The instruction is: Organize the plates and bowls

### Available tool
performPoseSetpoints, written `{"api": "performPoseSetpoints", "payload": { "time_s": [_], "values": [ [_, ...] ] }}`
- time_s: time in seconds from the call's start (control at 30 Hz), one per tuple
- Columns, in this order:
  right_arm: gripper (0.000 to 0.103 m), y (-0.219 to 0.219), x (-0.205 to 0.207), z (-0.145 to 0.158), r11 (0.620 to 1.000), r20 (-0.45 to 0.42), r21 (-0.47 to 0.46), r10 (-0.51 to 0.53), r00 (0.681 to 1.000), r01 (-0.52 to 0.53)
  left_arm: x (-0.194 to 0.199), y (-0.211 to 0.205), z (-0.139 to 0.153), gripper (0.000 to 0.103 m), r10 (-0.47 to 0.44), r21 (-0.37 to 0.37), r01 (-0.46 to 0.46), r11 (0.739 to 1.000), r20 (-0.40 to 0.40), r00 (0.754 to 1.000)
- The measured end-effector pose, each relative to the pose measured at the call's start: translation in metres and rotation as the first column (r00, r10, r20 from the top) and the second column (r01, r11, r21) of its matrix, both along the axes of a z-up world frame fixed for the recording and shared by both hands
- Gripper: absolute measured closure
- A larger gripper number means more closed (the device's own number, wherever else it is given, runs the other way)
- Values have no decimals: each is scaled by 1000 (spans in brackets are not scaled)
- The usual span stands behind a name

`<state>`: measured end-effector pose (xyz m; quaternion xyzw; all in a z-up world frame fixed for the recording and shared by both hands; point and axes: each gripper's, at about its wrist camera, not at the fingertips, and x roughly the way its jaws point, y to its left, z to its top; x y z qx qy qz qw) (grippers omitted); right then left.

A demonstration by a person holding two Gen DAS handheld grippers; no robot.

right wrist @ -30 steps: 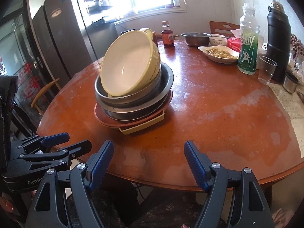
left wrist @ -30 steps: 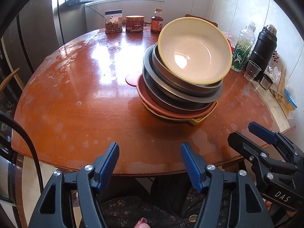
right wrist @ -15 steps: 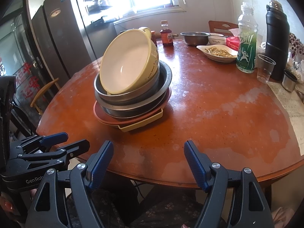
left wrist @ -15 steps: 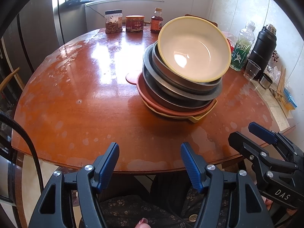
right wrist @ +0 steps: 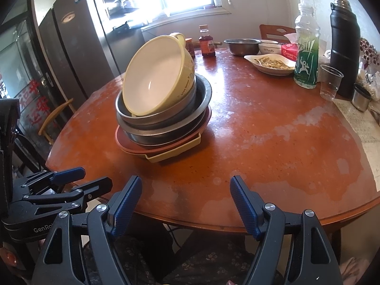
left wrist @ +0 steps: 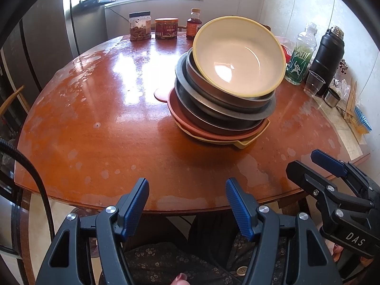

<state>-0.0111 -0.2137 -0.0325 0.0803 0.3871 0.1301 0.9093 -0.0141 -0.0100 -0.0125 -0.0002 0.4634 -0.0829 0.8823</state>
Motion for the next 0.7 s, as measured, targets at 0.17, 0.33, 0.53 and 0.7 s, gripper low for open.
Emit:
{"api": "performPoseSetpoints", "payload": {
  "time_s": [0.17,0.33,0.53,0.7],
  "values": [
    [25,-1,-1,1,1000,5,0,-2,1000,2,-2,-1,-1,36,-4,5,4,1000,-2,1000],
    [25,-3,-1,1,1000,4,0,-7,1000,7,-2,-1,0,36,-3,9,3,1000,0,1000],
    [25,-4,-2,2,1000,2,-2,-16,1000,16,2,4,-3,36,10,8,-10,1000,-9,1000],
    [25,-6,3,1,1000,0,-7,-23,1000,23,11,14,-4,36,36,9,-36,999,-20,999]
  ]
}}
